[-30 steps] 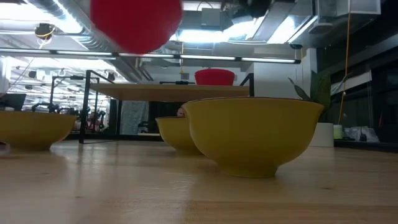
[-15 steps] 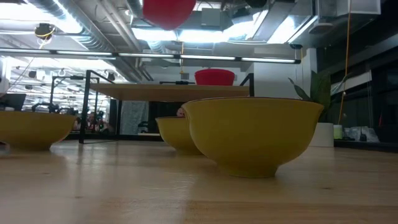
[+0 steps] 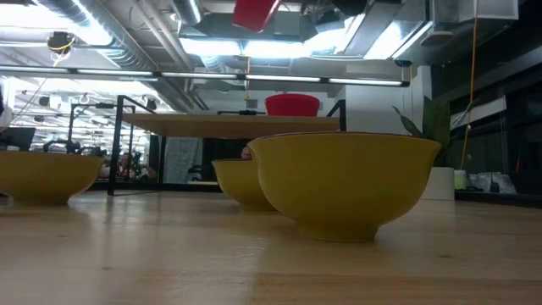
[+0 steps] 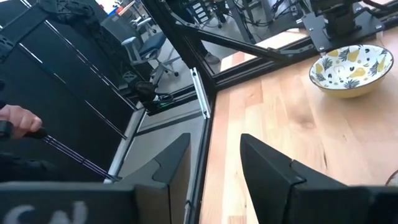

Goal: Pick & Place Mini bowls
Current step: Stack the red bowl on the red bowls on the shelf

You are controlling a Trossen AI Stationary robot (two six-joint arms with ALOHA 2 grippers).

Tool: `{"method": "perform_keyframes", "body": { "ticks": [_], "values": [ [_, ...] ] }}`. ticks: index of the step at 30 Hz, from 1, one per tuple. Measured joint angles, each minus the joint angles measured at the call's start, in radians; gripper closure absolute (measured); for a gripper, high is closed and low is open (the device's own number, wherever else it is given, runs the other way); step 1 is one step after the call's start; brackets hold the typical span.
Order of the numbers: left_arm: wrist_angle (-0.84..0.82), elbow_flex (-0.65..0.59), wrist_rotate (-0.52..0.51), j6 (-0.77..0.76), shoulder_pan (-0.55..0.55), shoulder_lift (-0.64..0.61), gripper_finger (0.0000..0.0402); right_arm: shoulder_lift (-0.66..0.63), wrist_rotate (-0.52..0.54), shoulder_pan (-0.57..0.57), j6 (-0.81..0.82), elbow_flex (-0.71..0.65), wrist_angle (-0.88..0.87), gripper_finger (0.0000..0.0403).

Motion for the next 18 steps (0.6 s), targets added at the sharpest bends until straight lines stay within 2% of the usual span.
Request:
{"method": "perform_keyframes", "body": {
  "ticks": [11,18],
  "values": [
    [0.072,0.000,0.133,0.063,0.149,0.010,0.0398,0.000,0.061,-0.047,-0.077,0.000,0.007,0.0263],
    [0.083,0.000,0.275,0.133,0.253,0.054,0.0398,0.000,0.059,-0.125,-0.120,0.000,0.002,0.0263]
  ]
}}
